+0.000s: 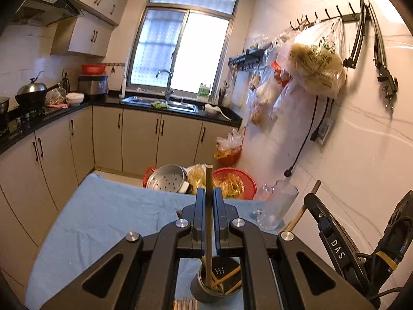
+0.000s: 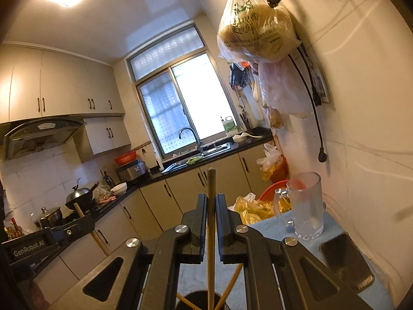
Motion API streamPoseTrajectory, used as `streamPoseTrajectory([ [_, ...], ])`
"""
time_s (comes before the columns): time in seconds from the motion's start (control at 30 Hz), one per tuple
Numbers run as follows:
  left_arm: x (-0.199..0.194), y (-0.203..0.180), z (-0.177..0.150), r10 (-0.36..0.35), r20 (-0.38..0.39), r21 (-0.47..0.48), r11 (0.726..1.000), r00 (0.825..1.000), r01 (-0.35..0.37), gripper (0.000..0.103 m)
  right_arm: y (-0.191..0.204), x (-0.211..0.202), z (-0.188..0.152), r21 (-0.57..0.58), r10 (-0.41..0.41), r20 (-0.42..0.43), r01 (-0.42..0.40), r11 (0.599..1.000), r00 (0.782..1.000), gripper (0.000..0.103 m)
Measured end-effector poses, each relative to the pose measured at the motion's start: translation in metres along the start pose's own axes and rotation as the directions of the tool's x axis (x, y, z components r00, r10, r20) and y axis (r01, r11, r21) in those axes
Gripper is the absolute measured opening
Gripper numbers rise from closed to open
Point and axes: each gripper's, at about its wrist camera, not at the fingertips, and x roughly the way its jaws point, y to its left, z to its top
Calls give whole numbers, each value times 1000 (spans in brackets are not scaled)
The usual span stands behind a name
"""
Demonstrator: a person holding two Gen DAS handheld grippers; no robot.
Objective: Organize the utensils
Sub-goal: 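Lower both chopsticks tip-first into the black cup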
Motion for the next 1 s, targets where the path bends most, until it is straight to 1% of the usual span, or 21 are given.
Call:
streamPoseTrajectory([
  [0.13, 1, -3, -8, 8, -7, 28, 1000, 1000, -8, 5, -5, -1, -7, 4, 0, -17, 0, 1000, 1000, 8],
  [0.27, 3, -3, -14, 15, -25, 35, 999, 1000, -14, 5, -12, -4, -12, 18, 1, -36, 0, 1000, 999, 8],
  [0.4, 9, 2, -21, 24, -58, 20, 1000, 998, -23, 5, -19, 0, -18, 39, -2, -75, 5, 999, 997, 8],
  [0.77, 12, 1, -28, 35, -87, 31, 999, 996, -33, 6, -26, 9, -31, 52, -1, -142, 8, 999, 990, 8],
  [1.0, 18, 3, -31, 38, -120, 17, 999, 992, -36, 6, -28, 10, -34, 56, -8, -162, 18, 998, 987, 9],
])
